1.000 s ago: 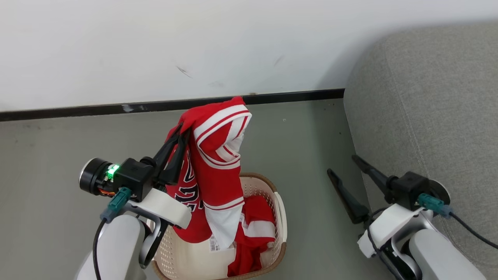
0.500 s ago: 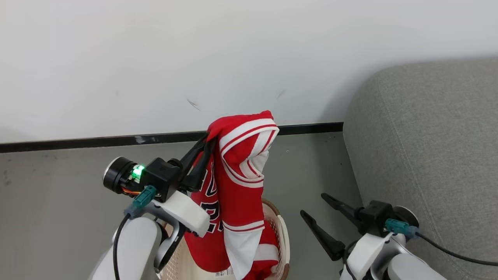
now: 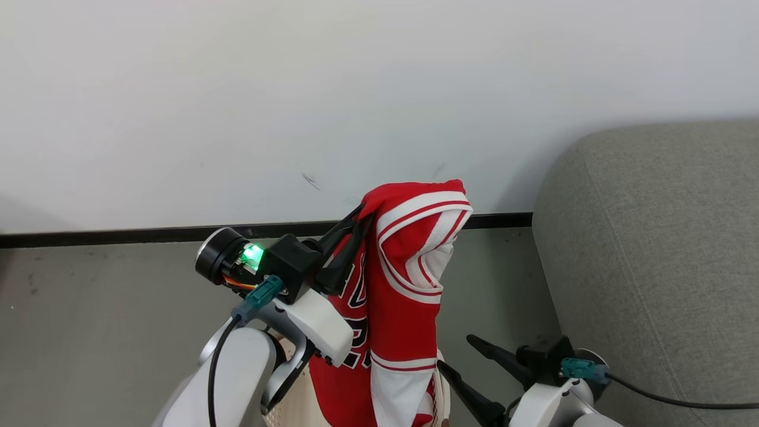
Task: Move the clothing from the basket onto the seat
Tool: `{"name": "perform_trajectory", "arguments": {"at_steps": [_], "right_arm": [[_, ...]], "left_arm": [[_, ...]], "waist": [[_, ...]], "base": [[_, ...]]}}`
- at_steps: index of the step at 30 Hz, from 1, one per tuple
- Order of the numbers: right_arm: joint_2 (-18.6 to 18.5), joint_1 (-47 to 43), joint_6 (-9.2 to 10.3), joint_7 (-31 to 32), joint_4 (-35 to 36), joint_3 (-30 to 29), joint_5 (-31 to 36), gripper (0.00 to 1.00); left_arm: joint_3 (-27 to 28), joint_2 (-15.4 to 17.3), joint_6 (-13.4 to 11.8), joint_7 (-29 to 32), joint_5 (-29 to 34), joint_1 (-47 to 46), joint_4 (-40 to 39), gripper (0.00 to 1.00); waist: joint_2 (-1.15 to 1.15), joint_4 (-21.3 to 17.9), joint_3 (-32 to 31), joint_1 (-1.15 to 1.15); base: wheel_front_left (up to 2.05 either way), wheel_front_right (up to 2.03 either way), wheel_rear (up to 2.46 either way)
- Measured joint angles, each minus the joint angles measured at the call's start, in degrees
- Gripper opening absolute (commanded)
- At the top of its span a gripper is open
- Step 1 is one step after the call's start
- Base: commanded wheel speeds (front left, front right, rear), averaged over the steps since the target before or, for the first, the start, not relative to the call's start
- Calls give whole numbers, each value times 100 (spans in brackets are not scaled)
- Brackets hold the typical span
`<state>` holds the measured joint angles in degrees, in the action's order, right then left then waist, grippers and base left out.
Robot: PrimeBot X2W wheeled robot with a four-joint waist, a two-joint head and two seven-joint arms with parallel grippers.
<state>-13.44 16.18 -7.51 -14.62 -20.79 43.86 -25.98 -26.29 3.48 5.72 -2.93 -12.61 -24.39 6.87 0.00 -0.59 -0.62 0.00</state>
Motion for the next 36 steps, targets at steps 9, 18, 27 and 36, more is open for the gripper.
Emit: {"name": "perform_trajectory", "arguments": {"at_steps": [9, 18, 27, 36], "right_arm": [[242, 226, 0, 0, -149, 557, -450, 100], [568, 706, 1, 0, -499, 1035, -818, 100], [771, 977, 0, 0, -765, 1318, -1021, 0], [635, 1122, 0, 1, -502, 1344, -1026, 0]], "left_arm": [[-314, -65, 25, 265, -136, -52, -124, 0], [-515, -94, 26, 439, -222, -113, -222, 0], [-579, -100, 15, 508, -338, -186, -245, 0], [-483, -111, -157, 543, -513, -187, -148, 0]], "waist": [[0, 177, -68, 0], [0, 385, -79, 0], [0, 569, -66, 0], [0, 523, -18, 0]], "base": [[0, 0, 0], [0, 0, 0], [0, 0, 0], [0, 0, 0]]}}
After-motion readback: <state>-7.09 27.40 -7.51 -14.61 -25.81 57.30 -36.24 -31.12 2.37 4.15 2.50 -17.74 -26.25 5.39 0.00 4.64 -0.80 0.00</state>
